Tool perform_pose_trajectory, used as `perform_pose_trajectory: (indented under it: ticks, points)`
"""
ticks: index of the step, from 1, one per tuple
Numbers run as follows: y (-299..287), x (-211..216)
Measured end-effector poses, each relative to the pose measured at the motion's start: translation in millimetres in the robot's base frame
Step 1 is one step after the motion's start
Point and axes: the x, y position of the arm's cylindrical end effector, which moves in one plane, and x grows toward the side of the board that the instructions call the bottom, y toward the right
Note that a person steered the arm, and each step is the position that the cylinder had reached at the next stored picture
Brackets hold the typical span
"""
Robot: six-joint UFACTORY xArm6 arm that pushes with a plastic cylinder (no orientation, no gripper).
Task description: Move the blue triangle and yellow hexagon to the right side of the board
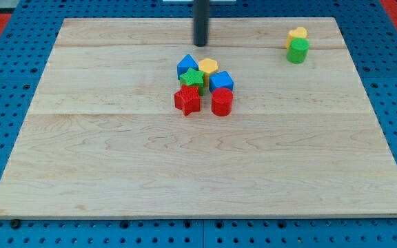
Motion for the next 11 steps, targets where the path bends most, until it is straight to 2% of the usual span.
perform_pose_trajectory:
  ticks: [1, 2, 3, 5, 6, 7, 8, 9, 10, 11]
  points:
    - [-86, 5]
    - [-151, 40]
    - [-132, 72]
    - [25, 89]
    - [70, 89]
    - [47, 87]
    - [59, 76]
    - [118, 75]
    - [124, 75]
    - [77, 77]
